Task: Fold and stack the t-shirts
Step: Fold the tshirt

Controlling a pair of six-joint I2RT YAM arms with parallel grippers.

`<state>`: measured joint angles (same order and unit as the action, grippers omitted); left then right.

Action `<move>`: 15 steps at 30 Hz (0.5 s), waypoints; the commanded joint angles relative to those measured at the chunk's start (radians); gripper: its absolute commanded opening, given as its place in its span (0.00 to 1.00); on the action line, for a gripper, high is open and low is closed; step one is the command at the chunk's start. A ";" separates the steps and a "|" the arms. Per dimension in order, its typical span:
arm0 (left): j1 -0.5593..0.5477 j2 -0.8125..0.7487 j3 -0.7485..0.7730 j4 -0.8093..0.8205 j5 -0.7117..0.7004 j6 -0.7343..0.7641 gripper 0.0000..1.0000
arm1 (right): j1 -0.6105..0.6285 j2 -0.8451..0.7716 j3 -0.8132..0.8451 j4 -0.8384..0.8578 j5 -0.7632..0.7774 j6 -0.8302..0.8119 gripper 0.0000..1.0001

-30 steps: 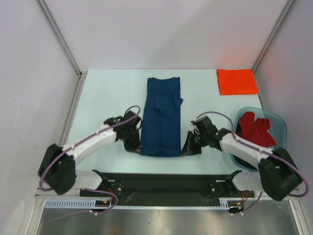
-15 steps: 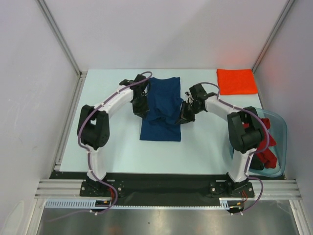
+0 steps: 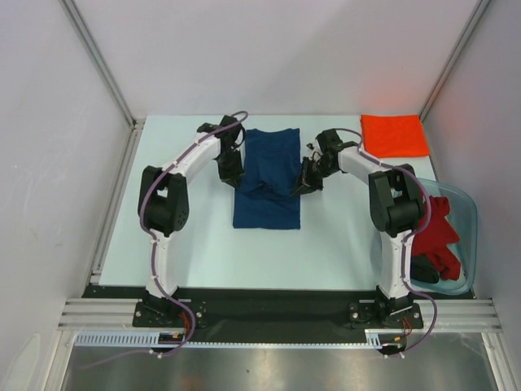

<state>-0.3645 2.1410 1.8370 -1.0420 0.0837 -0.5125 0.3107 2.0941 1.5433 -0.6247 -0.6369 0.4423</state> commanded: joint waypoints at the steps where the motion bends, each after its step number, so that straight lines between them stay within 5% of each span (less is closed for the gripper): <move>1: 0.013 0.033 0.067 -0.004 0.022 0.029 0.01 | -0.008 0.041 0.084 -0.035 -0.032 -0.020 0.03; 11: 0.022 0.083 0.114 0.007 0.044 0.042 0.06 | -0.035 0.057 0.107 -0.053 -0.003 -0.017 0.03; 15: 0.025 0.094 0.151 0.002 0.021 0.052 0.17 | -0.051 0.080 0.132 -0.061 0.022 -0.017 0.06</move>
<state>-0.3534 2.2318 1.9198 -1.0431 0.1116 -0.4862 0.2775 2.1551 1.6199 -0.6708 -0.6346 0.4324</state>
